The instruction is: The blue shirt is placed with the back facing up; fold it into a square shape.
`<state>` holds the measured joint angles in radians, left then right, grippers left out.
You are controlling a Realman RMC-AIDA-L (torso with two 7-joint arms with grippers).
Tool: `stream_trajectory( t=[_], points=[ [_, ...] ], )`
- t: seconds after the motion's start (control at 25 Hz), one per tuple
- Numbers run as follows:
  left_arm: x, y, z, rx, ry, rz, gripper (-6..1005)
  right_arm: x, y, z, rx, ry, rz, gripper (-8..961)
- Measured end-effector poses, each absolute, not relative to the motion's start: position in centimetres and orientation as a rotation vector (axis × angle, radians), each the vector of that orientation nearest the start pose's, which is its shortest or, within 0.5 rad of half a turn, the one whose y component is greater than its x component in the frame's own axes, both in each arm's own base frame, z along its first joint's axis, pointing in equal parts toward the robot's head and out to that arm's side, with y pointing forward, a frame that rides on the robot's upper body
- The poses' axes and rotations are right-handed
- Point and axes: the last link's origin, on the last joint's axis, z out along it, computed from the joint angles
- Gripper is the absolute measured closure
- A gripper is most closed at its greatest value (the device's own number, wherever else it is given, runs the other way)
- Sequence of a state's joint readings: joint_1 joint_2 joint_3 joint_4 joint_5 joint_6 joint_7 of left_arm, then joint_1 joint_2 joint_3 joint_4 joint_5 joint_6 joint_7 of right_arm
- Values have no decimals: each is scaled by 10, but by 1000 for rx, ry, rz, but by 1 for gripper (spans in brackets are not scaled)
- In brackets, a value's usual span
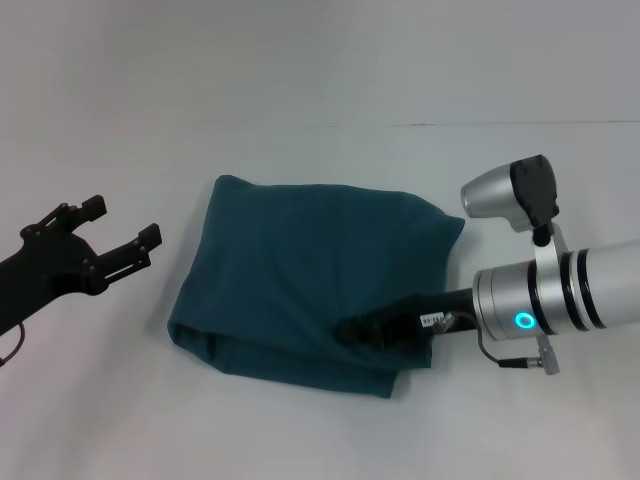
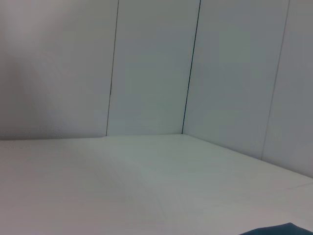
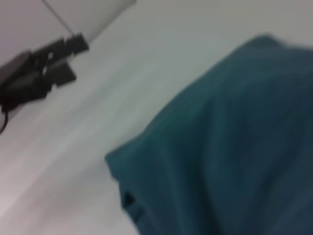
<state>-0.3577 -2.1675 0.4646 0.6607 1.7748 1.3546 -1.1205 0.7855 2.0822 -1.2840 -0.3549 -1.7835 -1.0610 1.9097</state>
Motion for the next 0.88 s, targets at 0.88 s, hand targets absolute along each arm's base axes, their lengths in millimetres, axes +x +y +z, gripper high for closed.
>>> stream_trajectory(
  t=[0.88],
  points=[
    [-318, 316, 21, -2152, -640, -776, 84, 193, 421, -74, -2482, 1061, 447, 955]
  ],
)
